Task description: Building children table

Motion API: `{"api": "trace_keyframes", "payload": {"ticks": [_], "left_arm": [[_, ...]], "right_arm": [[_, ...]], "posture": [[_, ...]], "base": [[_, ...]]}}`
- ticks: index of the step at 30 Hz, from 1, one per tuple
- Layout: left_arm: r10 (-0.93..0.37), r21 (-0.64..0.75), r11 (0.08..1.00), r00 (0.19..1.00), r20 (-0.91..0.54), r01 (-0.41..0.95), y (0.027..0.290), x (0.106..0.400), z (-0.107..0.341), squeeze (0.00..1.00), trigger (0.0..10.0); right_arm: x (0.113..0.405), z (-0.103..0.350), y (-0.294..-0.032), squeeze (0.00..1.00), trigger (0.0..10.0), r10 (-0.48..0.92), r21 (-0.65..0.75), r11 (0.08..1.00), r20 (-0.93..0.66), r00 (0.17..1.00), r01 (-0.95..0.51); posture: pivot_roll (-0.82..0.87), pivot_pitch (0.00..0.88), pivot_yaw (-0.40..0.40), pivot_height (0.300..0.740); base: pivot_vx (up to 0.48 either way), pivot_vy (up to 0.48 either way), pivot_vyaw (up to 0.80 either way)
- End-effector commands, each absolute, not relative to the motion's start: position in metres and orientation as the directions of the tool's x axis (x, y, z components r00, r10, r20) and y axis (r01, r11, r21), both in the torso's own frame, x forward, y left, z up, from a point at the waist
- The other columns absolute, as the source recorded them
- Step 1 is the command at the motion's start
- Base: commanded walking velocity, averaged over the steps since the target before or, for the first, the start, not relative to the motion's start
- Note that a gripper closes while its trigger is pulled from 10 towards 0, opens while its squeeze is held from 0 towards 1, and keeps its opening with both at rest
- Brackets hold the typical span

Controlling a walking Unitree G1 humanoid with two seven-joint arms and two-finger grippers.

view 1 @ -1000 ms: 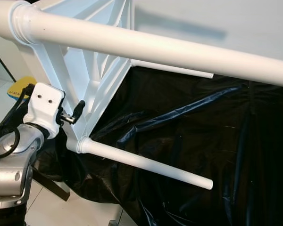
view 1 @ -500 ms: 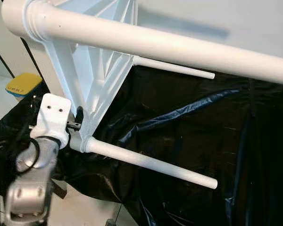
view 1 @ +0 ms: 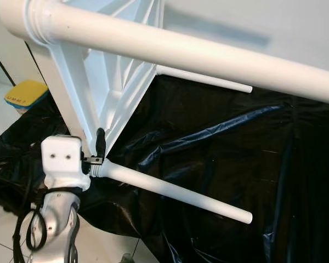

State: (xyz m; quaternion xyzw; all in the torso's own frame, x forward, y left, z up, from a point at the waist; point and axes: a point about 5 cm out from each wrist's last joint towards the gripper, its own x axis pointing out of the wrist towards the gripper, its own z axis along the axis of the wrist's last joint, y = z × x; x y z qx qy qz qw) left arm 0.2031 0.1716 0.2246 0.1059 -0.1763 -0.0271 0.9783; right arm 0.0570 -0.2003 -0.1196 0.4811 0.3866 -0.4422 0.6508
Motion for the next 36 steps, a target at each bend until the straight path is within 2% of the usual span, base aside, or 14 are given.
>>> {"api": "trace_keyframes", "payload": {"ticks": [1, 2, 4, 5, 7, 8, 17, 23, 28, 31, 36], "left_arm": [[-0.011, 0.137, 0.99, 0.923, 0.384, -0.045, 0.17, 0.199, 0.229, 0.0, 10.0], [-0.011, 0.137, 0.99, 0.923, 0.384, -0.045, 0.17, 0.199, 0.229, 0.0, 10.0], [-0.126, 0.136, 0.987, 0.929, 0.347, 0.083, 0.157, 0.197, 0.225, 0.0, 10.0], [-0.126, 0.136, 0.987, 0.929, 0.347, 0.083, 0.157, 0.197, 0.225, 0.0, 10.0], [-0.291, 0.206, 0.95, 0.902, 0.319, 0.234, 0.144, 0.189, 0.219, 0.0, 10.0], [-0.332, 0.228, 0.936, 0.892, 0.307, 0.269, 0.141, 0.185, 0.217, 0.0, 10.0], [-0.382, 0.257, 0.913, 0.885, 0.265, 0.318, 0.141, 0.167, 0.208, 0.0, 10.0], [-0.427, 0.146, 0.903, 0.887, 0.177, 0.405, 0.134, 0.159, 0.196, 0.0, 10.0], [-0.383, 0.08, 0.924, 0.909, 0.165, 0.375, 0.134, 0.172, 0.188, 0.0, 10.0], [-0.335, 0.064, 0.942, 0.939, 0.083, 0.33, 0.124, 0.201, 0.168, 0.0, 10.0], [-0.329, 0.069, 0.943, 0.942, 0.061, 0.324, 0.122, 0.207, 0.162, 0.0, 10.0]], "right_arm": [[0.141, -0.101, -0.189, 0.0, 10.0, 0.012, -0.076, 0.982, -0.889, 0.457, -0.172], [0.141, -0.101, -0.189, 0.0, 10.0, 0.012, -0.076, 0.982, -0.889, 0.457, -0.172], [0.14, -0.101, -0.188, 0.0, 10.0, 0.013, -0.076, 0.982, -0.89, 0.456, -0.175], [0.14, -0.101, -0.188, 0.0, 10.0, 0.013, -0.076, 0.982, -0.89, 0.456, -0.175], [0.14, -0.102, -0.188, 0.0, 10.0, 0.013, -0.075, 0.982, -0.89, 0.455, -0.175], [0.14, -0.102, -0.188, 0.0, 10.0, 0.013, -0.075, 0.982, -0.89, 0.455, -0.175], [0.138, -0.102, -0.188, 0.0, 10.0, 0.011, -0.074, 0.983, -0.892, 0.452, -0.171], [0.138, -0.102, -0.186, 0.0, 10.0, 0.019, -0.073, 0.979, -0.893, 0.449, -0.188], [0.139, -0.102, -0.185, 0.0, 10.0, 0.025, -0.073, 0.977, -0.893, 0.45, -0.198], [0.141, -0.102, -0.183, 0.0, 10.0, 0.027, -0.071, 0.978, -0.891, 0.453, -0.198], [0.142, -0.102, -0.183, 0.0, 10.0, 0.025, -0.071, 0.979, -0.89, 0.455, -0.192]], "posture": [[0.22, 0.073, -0.074, 0.74], [0.22, 0.073, -0.074, 0.74], [0.22, 0.075, -0.071, 0.74], [0.22, 0.075, -0.071, 0.74], [0.22, 0.075, -0.065, 0.74], [0.22, 0.075, -0.065, 0.74], [0.24, 0.07, -0.057, 0.74], [0.26, 0.067, -0.067, 0.74], [0.26, 0.062, -0.065, 0.74], [0.23, 0.049, -0.054, 0.74], [0.22, 0.048, -0.047, 0.74]], "base": [[0.0, 0.0, 0.0], [0.0, 0.0, 0.0], [0.0, 0.0, 0.0], [0.0, 0.0, 0.0], [0.0, 0.0, 0.0], [0.0, 0.0, 0.0], [0.0, 0.0, 0.0], [0.0, 0.0, 0.0], [0.0, 0.0, 0.0], [0.0, 0.0, 0.0], [0.0, 0.0, 0.0]]}}
